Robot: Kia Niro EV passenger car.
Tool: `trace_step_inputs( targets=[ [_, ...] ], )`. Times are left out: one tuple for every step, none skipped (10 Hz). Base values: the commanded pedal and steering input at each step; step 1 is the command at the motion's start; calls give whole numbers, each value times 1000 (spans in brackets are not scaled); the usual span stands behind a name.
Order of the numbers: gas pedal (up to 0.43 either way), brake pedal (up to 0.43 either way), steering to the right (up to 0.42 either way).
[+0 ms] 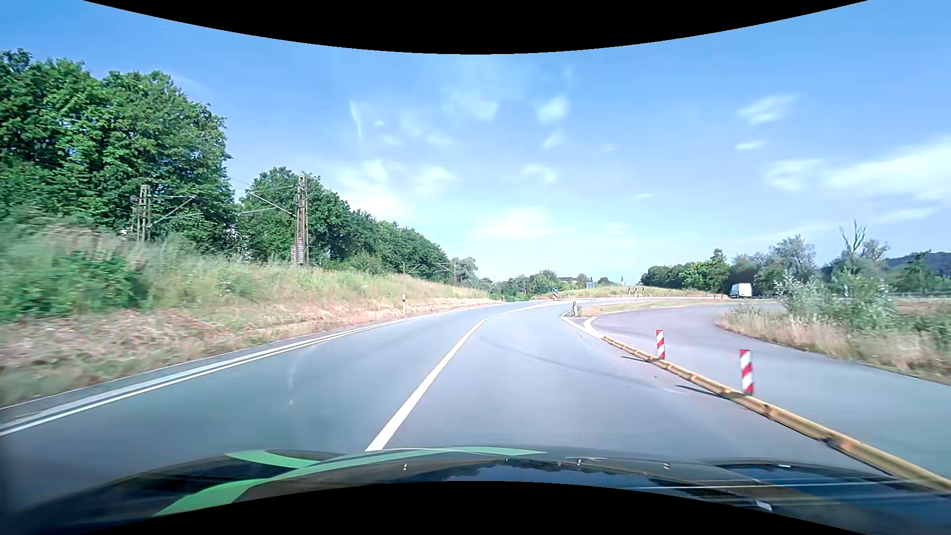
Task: Follow the waypoints while adhering to traffic rules and regulations
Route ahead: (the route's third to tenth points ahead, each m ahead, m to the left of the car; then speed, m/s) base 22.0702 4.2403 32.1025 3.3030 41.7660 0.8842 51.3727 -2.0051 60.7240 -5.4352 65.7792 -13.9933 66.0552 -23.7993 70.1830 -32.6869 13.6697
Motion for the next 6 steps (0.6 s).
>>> trace_step_inputs(
  targets=[
    [130, 0, 11],
    [130, 0, 11],
    [118, 0, 11],
    [87, 0, 11],
    [59, 0, 11],
    [8, 0, 11]
  ],
)
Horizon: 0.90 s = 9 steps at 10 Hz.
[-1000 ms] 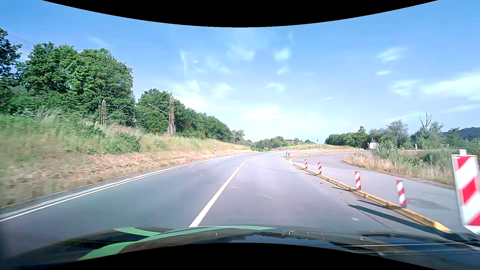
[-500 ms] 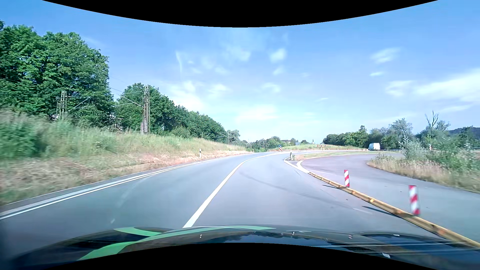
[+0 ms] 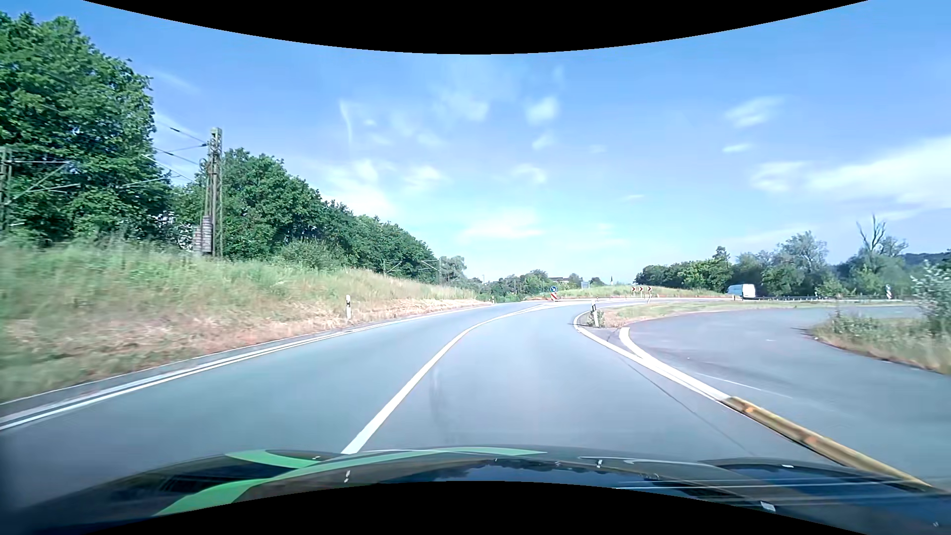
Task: Follow the waypoints while adhering to traffic rules and regulations
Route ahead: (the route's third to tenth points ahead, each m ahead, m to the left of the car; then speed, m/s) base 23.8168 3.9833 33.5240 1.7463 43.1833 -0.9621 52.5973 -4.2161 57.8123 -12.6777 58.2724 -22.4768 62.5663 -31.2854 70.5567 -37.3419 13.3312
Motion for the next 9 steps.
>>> trace_step_inputs(
  targets=[
    [0, 0, 13],
    [0, 0, 16],
    [0, 0, 21],
    [0, 0, 26],
    [0, 0, 29],
    [0, 0, 30],
    [0, 0, 30],
    [0, 0, 31],
    [0, 0, 32]
  ],
)
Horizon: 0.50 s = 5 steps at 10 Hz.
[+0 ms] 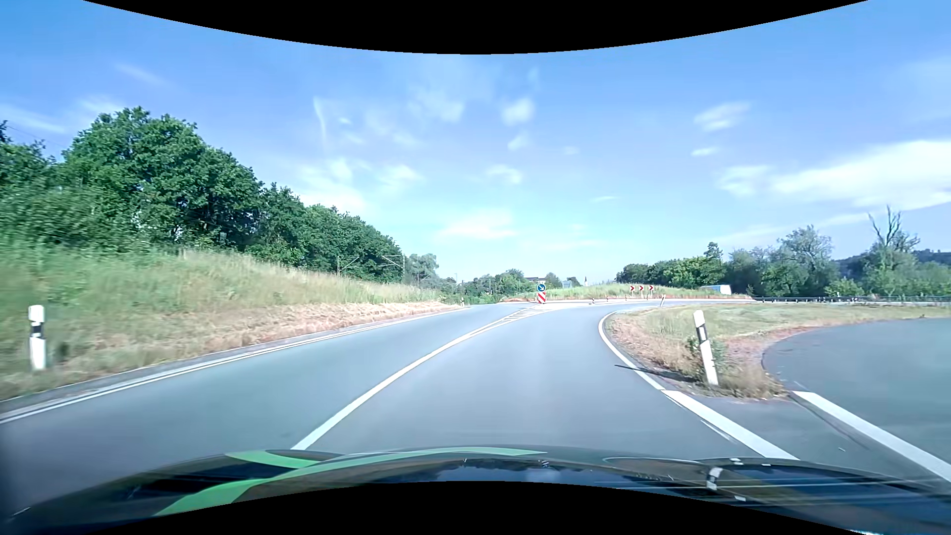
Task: Follow the waypoints while adhering to traffic rules and regulations
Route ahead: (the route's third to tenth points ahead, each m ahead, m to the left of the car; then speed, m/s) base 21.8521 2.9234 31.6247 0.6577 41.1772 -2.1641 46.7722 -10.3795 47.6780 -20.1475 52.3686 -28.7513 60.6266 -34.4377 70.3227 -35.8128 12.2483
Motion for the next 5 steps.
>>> trace_step_inputs(
  targets=[
    [0, 0, 36],
    [8, 0, 40],
    [28, 0, 42],
    [47, 0, 42],
    [59, 0, 42]
  ],
)
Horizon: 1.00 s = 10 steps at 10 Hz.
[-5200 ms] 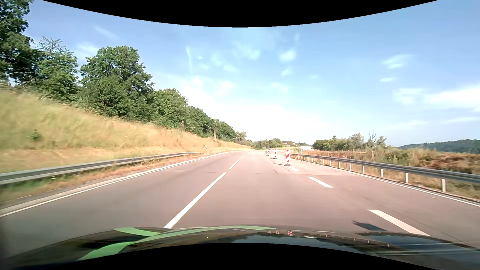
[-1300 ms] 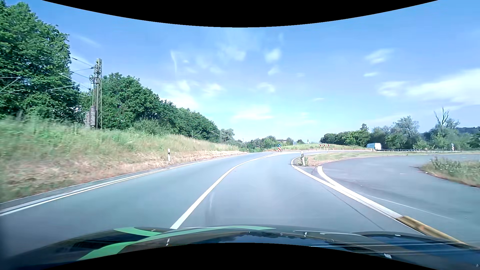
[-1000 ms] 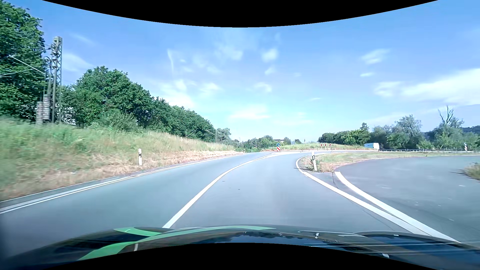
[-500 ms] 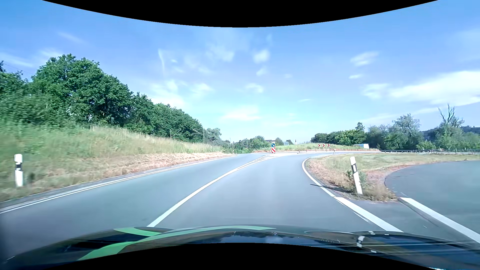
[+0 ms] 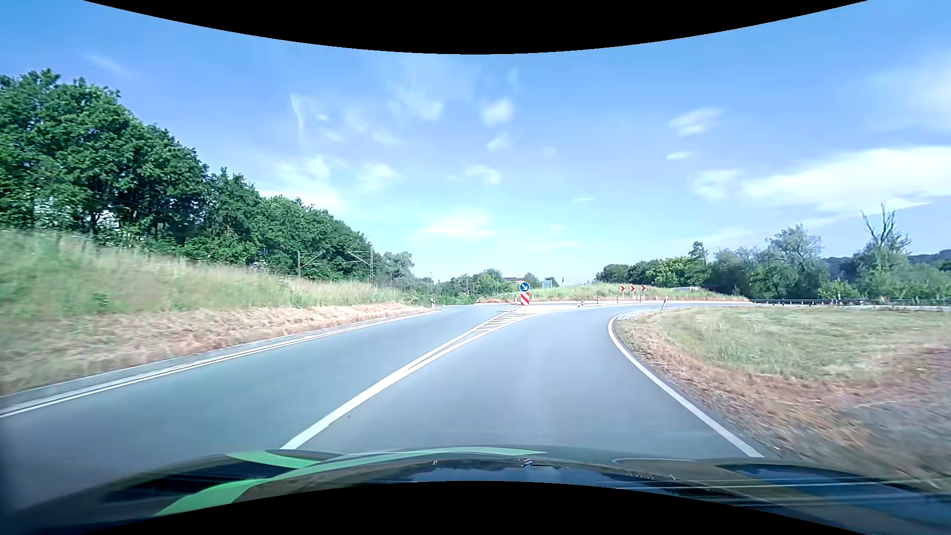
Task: Follow the waypoints while adhering to traffic rules and regulations
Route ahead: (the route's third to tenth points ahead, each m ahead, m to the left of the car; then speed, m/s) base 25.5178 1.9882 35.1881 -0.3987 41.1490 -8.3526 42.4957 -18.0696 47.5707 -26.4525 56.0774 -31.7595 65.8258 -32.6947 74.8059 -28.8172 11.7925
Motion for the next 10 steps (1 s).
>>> trace_step_inputs(
  targets=[
    [67, 0, 43],
    [67, 0, 44],
    [67, 0, 44],
    [79, 0, 44],
    [79, 0, 47],
    [79, 0, 50],
    [79, 0, 54],
    [79, 0, 60],
    [87, 0, 62],
    [87, 0, 62]
  ],
)
